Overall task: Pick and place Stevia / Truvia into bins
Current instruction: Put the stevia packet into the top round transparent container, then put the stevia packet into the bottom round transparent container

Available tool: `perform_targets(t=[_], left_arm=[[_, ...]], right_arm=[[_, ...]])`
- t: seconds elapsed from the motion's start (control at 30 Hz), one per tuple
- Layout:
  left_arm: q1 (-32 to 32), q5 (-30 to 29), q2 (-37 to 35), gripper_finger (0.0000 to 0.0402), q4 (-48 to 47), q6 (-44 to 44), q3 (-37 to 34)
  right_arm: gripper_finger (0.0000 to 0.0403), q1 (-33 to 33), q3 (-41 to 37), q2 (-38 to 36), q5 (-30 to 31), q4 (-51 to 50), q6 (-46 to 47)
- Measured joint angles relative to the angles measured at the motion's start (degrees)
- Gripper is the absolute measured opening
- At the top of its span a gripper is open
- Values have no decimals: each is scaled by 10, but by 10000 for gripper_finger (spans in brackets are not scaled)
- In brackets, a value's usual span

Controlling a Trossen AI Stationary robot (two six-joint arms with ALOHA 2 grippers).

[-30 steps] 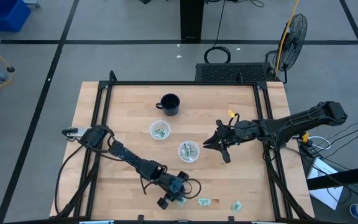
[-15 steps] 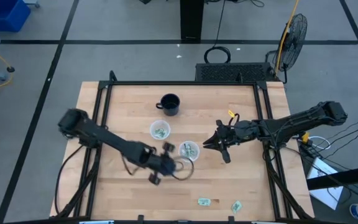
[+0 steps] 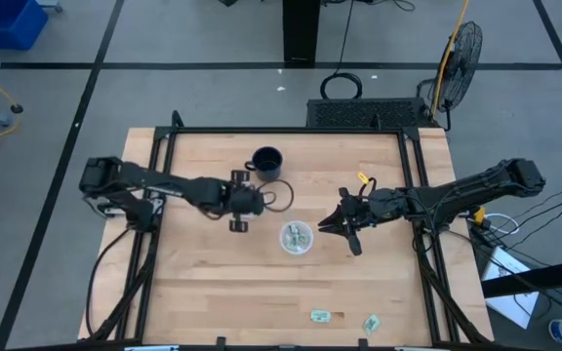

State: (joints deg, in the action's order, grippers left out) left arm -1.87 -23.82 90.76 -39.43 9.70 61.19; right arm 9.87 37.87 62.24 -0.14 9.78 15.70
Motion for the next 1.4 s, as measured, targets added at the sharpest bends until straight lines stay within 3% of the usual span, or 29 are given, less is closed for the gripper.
perform_targets(t=[0.13,0.3,0.6,0.77,0.93,1.17,1.4], left_arm=[[58,57,-4,30,92,22,-64],[90,131,-5,33,124,23,-86],[91,133,-6,113,128,20,-86],[82,105,-6,149,125,28,-86],[81,103,-6,158,126,37,-86],[78,103,-6,159,128,11,-84],[69,103,-6,159,127,2,-84]], right_arm=[[55,0,0,0,0,-1,2],[55,0,0,0,0,-1,0],[55,4,0,0,18,-13,-60],[55,28,0,0,47,-13,-93],[56,80,18,9,66,-10,-94],[88,169,91,106,137,-10,-72],[121,228,157,208,104,-9,-42]])
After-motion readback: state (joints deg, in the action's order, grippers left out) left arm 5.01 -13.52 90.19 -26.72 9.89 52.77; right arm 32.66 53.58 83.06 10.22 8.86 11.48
